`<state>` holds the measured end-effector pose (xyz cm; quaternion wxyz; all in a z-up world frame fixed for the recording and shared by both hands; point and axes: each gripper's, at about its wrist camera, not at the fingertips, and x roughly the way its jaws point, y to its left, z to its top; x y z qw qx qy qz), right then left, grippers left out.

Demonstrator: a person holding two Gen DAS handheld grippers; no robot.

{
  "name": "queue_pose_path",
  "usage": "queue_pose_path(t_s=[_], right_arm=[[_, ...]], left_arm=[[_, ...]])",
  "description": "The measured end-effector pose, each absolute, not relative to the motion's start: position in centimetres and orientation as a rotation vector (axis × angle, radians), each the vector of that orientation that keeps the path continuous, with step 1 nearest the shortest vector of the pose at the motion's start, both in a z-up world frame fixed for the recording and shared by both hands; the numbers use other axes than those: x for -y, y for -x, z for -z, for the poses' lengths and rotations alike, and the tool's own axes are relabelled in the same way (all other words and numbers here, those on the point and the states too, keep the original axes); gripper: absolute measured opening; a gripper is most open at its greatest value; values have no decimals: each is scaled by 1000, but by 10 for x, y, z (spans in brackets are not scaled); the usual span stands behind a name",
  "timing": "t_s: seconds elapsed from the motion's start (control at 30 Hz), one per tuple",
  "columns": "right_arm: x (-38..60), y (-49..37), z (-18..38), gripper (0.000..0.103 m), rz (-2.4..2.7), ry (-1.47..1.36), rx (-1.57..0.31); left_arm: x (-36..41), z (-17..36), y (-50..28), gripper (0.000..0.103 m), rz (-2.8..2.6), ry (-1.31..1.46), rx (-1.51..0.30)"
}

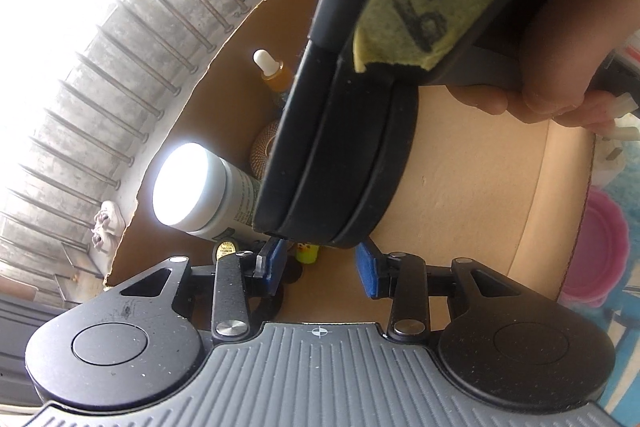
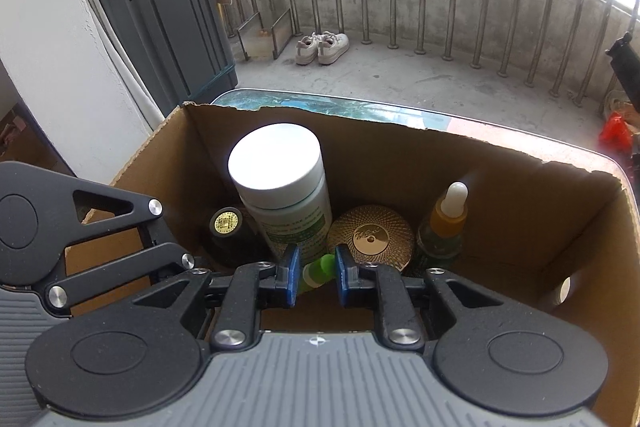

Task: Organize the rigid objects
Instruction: 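Open the right tool to drop the lip balm into the box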

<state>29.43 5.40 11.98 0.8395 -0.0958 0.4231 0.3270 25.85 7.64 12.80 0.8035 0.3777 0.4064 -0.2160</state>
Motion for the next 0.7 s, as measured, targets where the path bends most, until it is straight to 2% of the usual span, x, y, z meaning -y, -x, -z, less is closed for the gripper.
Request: queue_pose_path(t_s=[0.3, 0.43, 0.6, 0.7], right_arm=[[-46, -290, -130, 20, -702, 173, -836], [-29, -292, -137, 20, -668, 170, -829], [-1, -285, -142, 20, -678, 141, -808], [13, -280, -142, 20, -692, 97, -809]], left_arm=[[-77, -126, -249, 35, 516, -847, -870], [-72, -123, -257, 27, 595, -887, -976], [-57, -120, -259, 27, 771, -1057, -1022], [-51, -119, -267, 26, 834, -1018, -1097]])
